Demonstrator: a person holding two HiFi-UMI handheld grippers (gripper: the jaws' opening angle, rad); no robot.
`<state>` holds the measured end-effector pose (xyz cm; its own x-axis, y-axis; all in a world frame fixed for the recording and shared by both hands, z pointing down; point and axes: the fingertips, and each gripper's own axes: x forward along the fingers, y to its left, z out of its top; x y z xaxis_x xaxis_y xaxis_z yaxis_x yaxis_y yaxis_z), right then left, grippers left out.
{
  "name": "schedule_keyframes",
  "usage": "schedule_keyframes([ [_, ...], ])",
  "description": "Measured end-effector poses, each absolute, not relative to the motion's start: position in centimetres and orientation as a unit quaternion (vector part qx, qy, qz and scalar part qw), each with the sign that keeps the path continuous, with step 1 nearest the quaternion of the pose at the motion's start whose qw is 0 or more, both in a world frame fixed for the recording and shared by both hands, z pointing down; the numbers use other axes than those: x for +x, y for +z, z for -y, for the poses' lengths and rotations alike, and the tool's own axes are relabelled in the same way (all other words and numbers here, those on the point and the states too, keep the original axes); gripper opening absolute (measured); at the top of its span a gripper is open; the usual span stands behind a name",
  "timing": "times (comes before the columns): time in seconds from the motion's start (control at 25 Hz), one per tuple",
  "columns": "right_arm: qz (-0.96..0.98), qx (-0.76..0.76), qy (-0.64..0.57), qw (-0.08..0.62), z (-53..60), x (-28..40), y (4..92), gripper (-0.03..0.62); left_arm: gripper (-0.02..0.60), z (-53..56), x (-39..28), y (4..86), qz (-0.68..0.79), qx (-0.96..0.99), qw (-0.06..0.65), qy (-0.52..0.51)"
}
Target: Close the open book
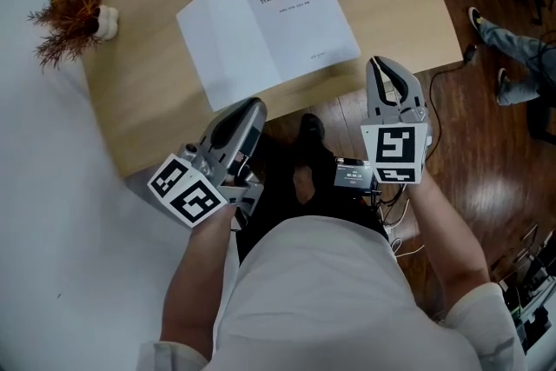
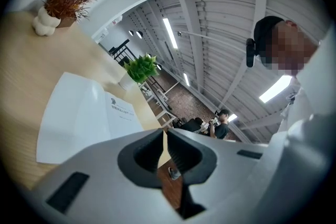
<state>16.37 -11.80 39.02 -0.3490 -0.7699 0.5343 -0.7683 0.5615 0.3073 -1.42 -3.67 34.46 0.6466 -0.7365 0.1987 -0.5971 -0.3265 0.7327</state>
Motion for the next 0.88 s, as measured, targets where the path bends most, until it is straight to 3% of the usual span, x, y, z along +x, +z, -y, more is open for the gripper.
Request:
schedule_keyframes([
  [0.88, 0.88, 0.38, 0.045, 0.282, 6.1, 8.5, 31.6, 0.002, -0.001, -0.9, -5.4, 27.1, 0.42, 0.833, 0.348, -0.091],
])
